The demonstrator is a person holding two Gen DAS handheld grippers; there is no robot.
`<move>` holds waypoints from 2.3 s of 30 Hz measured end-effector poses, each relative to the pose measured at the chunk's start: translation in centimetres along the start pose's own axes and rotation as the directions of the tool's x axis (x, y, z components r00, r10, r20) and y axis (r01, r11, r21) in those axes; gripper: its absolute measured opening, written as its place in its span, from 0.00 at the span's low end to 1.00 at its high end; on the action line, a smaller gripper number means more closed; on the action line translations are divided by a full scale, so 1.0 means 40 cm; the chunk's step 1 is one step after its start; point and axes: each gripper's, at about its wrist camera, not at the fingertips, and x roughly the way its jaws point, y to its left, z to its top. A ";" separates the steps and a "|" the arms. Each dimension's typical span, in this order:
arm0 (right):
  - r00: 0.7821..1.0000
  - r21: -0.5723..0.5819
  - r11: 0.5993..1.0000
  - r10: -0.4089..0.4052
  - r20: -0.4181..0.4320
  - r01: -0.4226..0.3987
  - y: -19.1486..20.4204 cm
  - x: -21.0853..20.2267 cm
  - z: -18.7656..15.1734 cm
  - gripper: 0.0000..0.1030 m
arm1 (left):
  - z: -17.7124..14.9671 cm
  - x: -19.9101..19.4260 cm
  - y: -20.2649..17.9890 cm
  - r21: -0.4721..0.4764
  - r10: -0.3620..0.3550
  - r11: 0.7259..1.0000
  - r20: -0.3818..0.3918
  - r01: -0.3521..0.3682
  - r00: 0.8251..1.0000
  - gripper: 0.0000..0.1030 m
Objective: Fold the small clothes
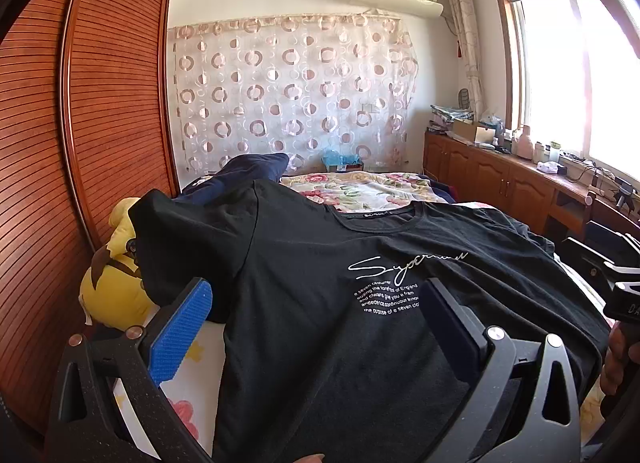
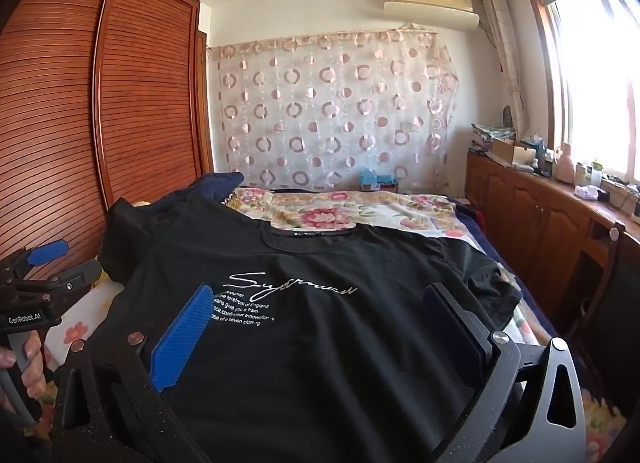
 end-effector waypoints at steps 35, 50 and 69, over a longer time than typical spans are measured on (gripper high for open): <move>1.000 0.010 1.000 -0.004 0.001 0.004 -0.006 -0.004 0.001 1.00 | 0.007 -0.002 -0.003 0.008 0.000 1.000 0.013 0.000 1.000 1.00; 1.000 0.011 1.000 -0.005 0.003 0.005 -0.005 -0.007 0.000 1.00 | 0.007 -0.002 -0.004 0.009 0.000 1.000 0.014 0.000 1.000 1.00; 1.000 0.011 1.000 0.000 -0.002 0.000 -0.003 -0.009 -0.002 1.00 | -0.002 0.001 -0.006 0.012 -0.006 1.000 0.007 0.006 1.000 1.00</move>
